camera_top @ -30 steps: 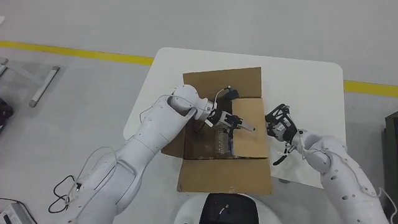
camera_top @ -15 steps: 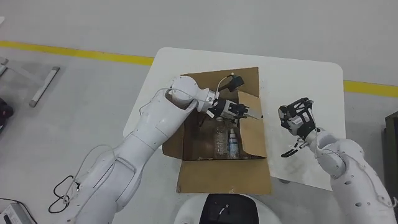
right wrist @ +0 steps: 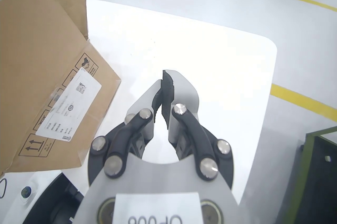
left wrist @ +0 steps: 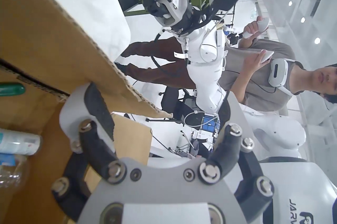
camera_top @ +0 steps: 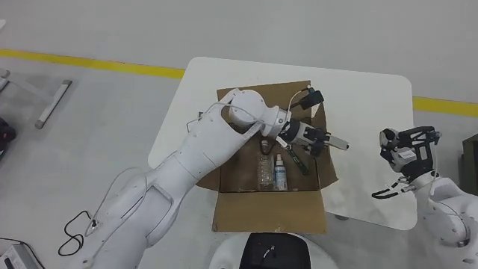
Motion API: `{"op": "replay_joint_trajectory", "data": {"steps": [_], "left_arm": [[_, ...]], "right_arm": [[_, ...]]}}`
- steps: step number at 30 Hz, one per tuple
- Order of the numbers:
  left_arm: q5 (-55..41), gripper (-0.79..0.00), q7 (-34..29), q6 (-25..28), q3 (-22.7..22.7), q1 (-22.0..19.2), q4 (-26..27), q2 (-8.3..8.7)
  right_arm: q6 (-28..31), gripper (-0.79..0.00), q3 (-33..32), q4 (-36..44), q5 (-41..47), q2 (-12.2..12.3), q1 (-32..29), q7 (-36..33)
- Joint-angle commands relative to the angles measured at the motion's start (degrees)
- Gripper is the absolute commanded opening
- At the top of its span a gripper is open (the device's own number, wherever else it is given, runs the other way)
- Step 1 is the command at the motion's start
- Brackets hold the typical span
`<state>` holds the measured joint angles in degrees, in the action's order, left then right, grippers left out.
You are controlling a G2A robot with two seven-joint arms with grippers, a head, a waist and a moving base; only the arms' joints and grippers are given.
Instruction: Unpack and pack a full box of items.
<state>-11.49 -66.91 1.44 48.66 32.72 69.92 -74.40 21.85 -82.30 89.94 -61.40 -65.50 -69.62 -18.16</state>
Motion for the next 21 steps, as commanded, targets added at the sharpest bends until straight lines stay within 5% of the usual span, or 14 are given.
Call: {"op": "replay_joint_trajectory", "data": {"steps": [1, 2, 3, 4, 7, 12, 21], "left_arm": [[3.29, 0.0, 4.18, -1.33, -1.83, -1.0, -0.35, -0.58], [3.66, 0.0, 5.46, -1.74, -2.64, -1.1, 0.12, -0.91], [3.74, 0.0, 6.3, -2.09, -3.19, -1.21, 0.1, -1.17], [3.95, 0.0, 7.09, -2.52, -3.7, -1.43, 0.03, -1.42], [5.03, 0.0, 9.38, -3.05, -5.02, -2.0, -0.6, -2.07], [6.61, 0.0, 16.9, -9.18, -6.02, -2.3, -2.17, -3.11], [0.94, 0.0, 14.64, -11.02, -5.96, -2.89, -5.96, -4.44]], "right_arm": [[-0.06, -0.742, -1.38, 1.43, 0.82, 0.2, -1.52, -0.18], [-0.08, -0.588, -1.95, 1.81, 1.11, 0.28, -2.06, -0.19], [-0.05, -0.299, -2.4, 2.1, 1.18, 0.36, -2.51, -0.07], [0.09, -0.132, -2.75, 2.13, 1.23, 0.42, -2.91, 0.1], [0.02, -0.003, -3.36, 1.71, 1.94, 0.51, -3.52, 0.3], [-0.19, 0.0, -4.25, 1.7, 2.16, 0.69, -4.06, 0.19], [-1.17, 0.0, -5.69, 1.31, 1.1, 0.98, -4.91, 1.27]]}}
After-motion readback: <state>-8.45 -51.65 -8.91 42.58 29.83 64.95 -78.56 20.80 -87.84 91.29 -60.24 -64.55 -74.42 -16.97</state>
